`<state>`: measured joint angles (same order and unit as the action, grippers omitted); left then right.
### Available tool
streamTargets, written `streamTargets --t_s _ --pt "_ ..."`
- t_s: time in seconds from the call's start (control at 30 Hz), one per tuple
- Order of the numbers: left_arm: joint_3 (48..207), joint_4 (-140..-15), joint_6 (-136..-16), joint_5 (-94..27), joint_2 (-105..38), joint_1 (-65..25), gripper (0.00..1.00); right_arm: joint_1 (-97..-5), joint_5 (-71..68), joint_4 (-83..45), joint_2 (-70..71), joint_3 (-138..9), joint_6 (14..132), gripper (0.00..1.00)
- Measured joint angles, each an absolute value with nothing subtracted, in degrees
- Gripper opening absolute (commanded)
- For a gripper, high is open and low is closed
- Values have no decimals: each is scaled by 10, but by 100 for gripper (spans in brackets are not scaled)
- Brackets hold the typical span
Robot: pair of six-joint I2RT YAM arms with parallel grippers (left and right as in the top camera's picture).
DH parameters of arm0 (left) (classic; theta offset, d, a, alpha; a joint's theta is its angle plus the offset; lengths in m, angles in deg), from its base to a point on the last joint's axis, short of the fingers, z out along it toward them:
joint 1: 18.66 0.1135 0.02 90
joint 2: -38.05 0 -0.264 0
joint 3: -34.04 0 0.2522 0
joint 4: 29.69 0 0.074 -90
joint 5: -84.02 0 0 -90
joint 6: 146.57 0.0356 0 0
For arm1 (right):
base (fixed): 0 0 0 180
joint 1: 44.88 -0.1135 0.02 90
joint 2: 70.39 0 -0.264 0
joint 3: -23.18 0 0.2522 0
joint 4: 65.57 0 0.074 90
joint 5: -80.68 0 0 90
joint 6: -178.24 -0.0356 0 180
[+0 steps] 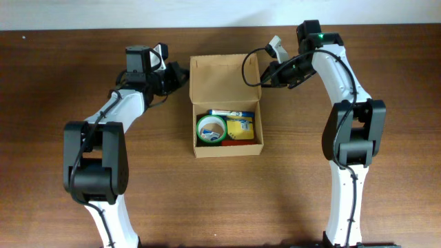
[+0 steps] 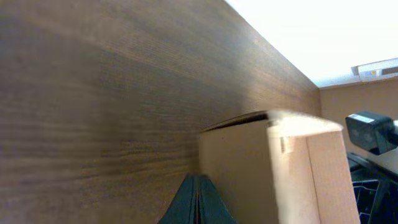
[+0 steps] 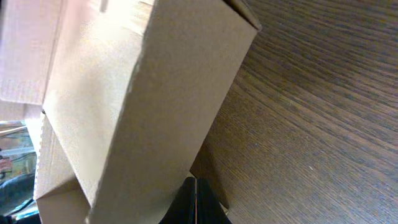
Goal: Pack container
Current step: 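Push the lid forward and down with both grippers to close the box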
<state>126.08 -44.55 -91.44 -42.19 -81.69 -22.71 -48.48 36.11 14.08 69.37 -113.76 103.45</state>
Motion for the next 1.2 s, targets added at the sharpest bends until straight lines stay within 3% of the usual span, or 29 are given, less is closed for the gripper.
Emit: streamTargets --t_s 0.17,0.53,1.2 --pt "1261 -510 -916 -379 -817 -230 2 -487 346 136 694 -1138 1034 4" --pt "1261 -470 -916 -362 -837 -230 2 -487 351 97 727 -1137 1029 4" --pt "1261 -393 -925 -449 -838 -242 2 -483 532 75 729 -1137 1020 4"
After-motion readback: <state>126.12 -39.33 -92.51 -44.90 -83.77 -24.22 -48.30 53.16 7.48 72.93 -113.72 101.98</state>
